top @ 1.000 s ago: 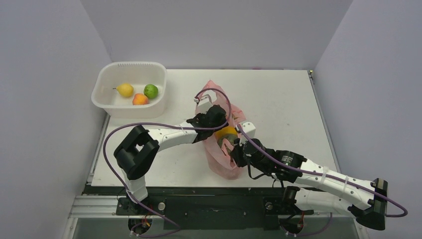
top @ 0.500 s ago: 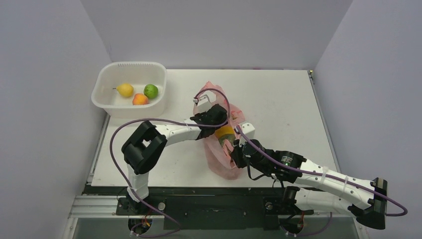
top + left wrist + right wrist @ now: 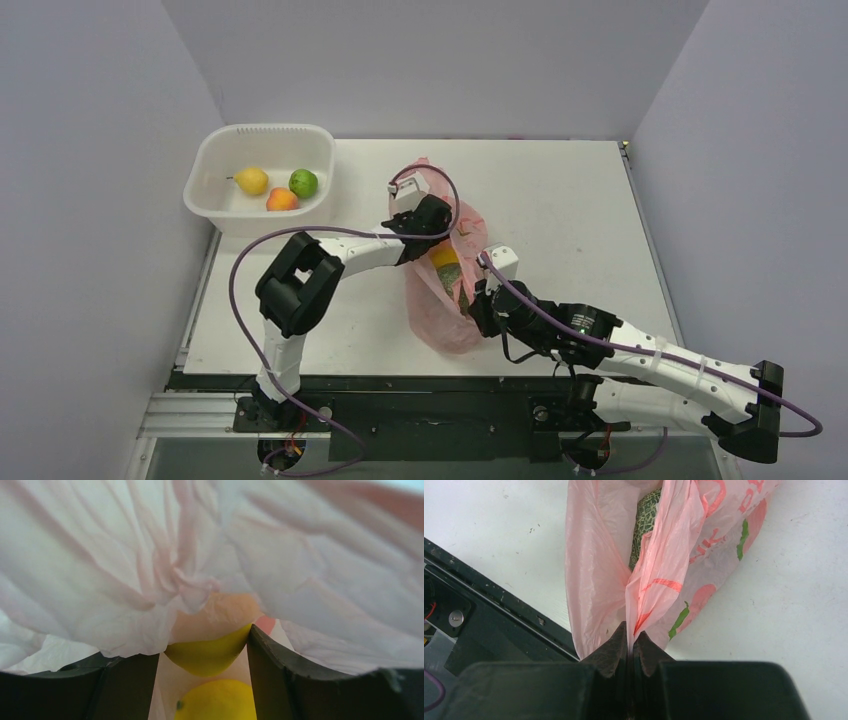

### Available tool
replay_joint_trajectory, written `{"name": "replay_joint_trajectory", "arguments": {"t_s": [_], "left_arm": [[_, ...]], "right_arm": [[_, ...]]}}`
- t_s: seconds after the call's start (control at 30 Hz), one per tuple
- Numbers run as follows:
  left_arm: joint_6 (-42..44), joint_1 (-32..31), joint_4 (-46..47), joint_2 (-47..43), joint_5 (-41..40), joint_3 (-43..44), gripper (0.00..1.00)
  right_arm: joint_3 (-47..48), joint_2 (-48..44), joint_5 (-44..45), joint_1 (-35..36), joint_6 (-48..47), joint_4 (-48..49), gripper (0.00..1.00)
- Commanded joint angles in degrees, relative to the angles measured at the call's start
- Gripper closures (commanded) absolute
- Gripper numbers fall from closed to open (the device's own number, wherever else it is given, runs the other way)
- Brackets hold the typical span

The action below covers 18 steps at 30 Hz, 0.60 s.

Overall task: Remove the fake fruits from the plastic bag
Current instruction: Take out the fake fruit from the plastic bag.

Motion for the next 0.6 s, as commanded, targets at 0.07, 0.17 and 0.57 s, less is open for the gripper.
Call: {"name": "replay_joint_trajectory", "arguments": {"t_s": [0.07,0.17,0.57], "left_arm": [[6.4,0.5,0.7,-4.0,9.5,4.2,0.6],[5.7,0.3,0.8,-8.4,16.4,0.5,0.61],[-13.8,3.4,17.1,-28.3,48.9,-19.1,0.61]], "right_arm": [[1.6,-0.2,1.7,0.6,-0.1,1.5,1.0],[0.6,0.2,1.8,0.6,-0.7,3.1,1.0],[-4.4,-1.8,7.0,0.3,-2.3,5.1,1.0]]}}
